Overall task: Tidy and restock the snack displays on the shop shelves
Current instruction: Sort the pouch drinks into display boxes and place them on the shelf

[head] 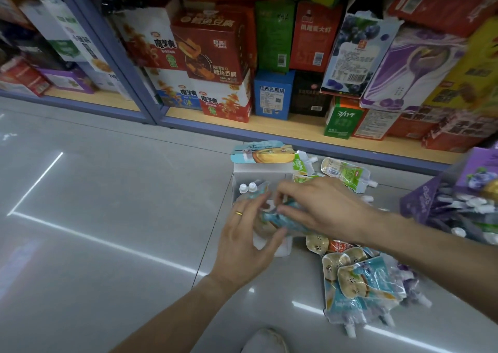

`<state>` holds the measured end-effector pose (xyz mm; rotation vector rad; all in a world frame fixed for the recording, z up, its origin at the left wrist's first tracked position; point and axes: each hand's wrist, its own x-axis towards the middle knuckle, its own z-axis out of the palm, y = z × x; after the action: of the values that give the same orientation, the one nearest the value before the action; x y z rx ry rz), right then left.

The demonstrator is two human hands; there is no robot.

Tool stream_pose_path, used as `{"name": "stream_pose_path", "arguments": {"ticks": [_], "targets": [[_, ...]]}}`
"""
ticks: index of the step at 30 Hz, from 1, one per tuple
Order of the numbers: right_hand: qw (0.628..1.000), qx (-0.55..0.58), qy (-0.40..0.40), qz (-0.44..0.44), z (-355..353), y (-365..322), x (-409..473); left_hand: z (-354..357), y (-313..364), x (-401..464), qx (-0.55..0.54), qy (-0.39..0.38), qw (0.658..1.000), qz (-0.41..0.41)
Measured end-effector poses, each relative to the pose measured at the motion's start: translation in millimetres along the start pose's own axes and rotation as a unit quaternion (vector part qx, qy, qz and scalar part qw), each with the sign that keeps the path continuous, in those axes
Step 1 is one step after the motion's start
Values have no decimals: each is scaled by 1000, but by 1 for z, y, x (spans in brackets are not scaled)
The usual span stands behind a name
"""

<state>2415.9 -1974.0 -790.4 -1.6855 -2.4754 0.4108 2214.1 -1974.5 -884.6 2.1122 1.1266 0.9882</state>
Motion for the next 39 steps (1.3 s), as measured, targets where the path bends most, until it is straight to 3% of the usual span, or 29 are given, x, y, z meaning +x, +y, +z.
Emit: {"name": "stream_pose_path", "arguments": {"ticks": [5,8,11,15,21,25,28,31,33,35,36,39], "targets": [[965,230,-11,127,31,2,31,8,-24,-4,79,48,988,-126],[986,133,16,98,48,-2,48,12,-33,-3,181,50,975,-118],[999,24,14,16,58,-16,64,11,-38,0,192,64,966,-160],[996,56,56,-48,71,-22,67,7,-46,1,188,24,959,-212],[978,101,182,8,78,10,2,1,-47,10,199,37,955,-218],[977,109,157,90,92,40,-65,-4,-49,11,185,29,951,-247],[981,78,107,145,103,55,-108,-2,-44,-2,232,23,958,-167],[978,67,67,185,106,66,-141,16,-21,-17,222,40,974,15],[974,69,34,213,105,71,-155,39,1,-25,153,-30,979,132],[971,49,-29,232,106,77,-165,64,24,-31,108,-151,964,191],[969,33,-63,238,107,79,-170,77,35,-35,107,-214,954,180],[960,-13,-128,248,115,80,-180,112,48,-48,107,-359,926,47]]}}
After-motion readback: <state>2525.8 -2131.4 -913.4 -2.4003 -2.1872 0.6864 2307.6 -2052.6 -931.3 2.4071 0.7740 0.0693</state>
